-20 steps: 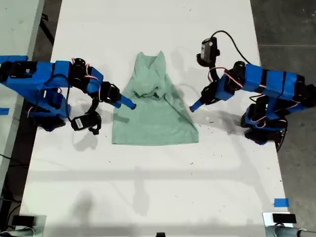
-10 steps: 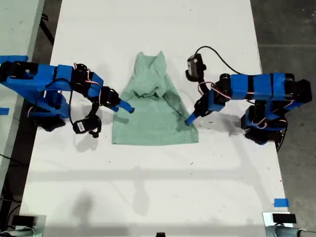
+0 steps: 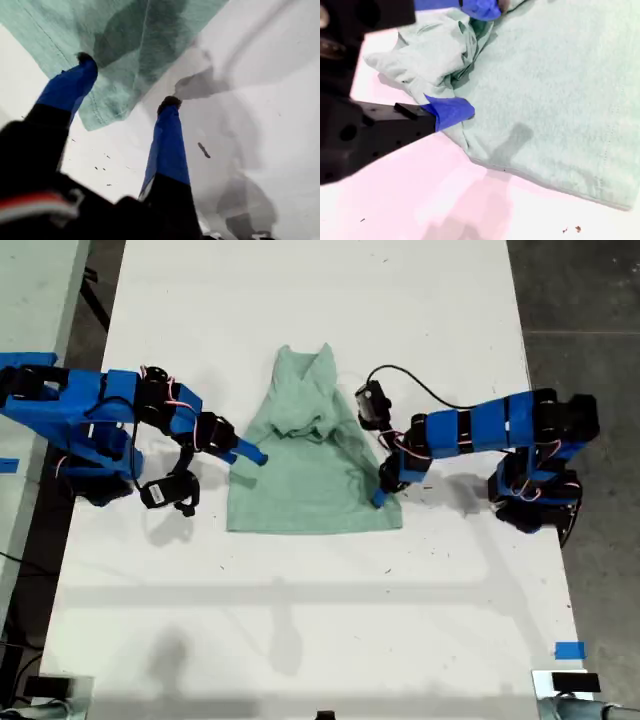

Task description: Fold tshirt

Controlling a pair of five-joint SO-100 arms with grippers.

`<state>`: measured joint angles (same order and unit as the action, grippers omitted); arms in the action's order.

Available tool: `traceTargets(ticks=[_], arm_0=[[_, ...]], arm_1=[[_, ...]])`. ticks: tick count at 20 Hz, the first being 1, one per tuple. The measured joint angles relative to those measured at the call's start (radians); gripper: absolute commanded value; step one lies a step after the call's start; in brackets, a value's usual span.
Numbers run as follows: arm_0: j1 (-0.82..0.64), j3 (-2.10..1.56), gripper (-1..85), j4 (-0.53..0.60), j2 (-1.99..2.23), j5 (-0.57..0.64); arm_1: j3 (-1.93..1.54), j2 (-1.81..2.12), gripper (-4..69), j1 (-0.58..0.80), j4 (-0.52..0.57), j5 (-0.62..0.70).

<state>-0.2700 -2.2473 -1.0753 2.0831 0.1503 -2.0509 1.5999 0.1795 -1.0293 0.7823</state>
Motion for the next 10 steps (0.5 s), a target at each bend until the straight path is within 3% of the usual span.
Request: traceTargets(ticks=[10], arm_0=[[-0.003,-0.023,27.5,0.018,0.031,-0.006]], arm_1=[[0.002,-0.037,-1.4,0.023,0.041,0.003]])
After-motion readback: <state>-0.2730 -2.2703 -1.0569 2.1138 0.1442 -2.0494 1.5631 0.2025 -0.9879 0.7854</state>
